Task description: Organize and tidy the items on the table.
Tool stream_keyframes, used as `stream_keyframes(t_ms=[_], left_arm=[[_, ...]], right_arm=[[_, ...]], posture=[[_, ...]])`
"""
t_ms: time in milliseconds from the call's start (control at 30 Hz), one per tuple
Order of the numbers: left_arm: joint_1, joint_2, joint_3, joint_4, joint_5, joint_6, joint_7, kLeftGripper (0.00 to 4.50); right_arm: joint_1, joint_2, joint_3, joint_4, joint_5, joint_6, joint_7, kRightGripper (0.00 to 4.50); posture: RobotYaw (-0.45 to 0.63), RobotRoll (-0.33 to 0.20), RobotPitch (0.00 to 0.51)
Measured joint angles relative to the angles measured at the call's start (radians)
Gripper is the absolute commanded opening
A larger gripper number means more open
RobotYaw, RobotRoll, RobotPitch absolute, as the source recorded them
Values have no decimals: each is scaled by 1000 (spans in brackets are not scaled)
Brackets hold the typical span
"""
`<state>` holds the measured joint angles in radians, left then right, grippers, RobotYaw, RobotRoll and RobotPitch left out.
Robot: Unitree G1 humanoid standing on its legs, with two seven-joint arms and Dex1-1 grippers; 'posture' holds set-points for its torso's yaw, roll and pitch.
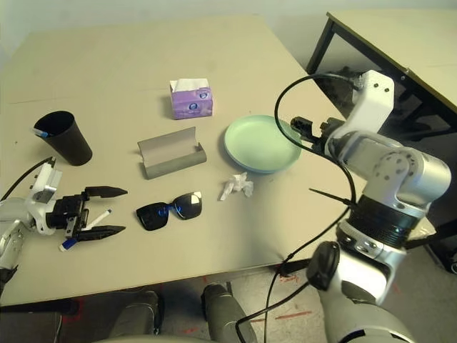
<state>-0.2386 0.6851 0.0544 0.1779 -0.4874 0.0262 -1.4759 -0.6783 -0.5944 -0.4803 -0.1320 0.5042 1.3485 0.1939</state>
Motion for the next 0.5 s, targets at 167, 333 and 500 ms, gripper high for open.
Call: stream_keyframes(t_ms=[167,333,500], left_arm=[[-14,3,8,11,0,1,0,4500],[-16,7,15,24,0,1,0,4500],[-16,7,16,25,0,0,1,4500]], right_arm=[[149,-144,88,-74,55,-19,188,4473],[258,-261,148,-109,81,-86,353,4473],[338,-275,228,-170,93,-148,452,4473]], posture=[[-109,0,152],[-108,0,152],[-99,0,147]])
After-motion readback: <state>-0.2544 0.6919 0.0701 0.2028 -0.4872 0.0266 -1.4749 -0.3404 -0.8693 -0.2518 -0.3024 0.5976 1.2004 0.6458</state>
